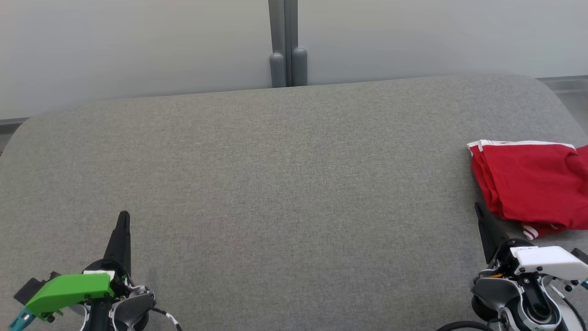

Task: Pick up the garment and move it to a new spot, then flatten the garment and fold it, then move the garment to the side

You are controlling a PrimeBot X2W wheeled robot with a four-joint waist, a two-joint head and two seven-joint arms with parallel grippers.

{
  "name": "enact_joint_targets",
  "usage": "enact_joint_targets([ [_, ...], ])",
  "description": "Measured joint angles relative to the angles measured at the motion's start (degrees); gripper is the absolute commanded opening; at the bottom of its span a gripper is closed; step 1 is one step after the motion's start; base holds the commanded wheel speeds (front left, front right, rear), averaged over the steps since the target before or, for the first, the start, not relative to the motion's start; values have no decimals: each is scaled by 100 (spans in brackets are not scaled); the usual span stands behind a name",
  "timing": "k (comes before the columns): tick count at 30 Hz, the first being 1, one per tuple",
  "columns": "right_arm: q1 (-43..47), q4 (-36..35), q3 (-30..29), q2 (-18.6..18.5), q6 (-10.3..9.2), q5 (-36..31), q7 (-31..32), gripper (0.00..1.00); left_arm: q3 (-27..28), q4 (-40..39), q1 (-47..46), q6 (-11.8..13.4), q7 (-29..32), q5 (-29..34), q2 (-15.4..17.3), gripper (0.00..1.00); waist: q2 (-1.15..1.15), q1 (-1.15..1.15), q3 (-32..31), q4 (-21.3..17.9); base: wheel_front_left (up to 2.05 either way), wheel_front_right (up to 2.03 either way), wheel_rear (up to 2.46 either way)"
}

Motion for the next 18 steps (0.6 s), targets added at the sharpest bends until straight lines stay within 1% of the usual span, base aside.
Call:
enact_joint_targets([
  [18, 0, 0, 1, 0, 0, 0, 0, 0, 3, 0, 0, 0, 1, 0, -2, 0, 0, 0, 0, 0, 0, 0, 0],
])
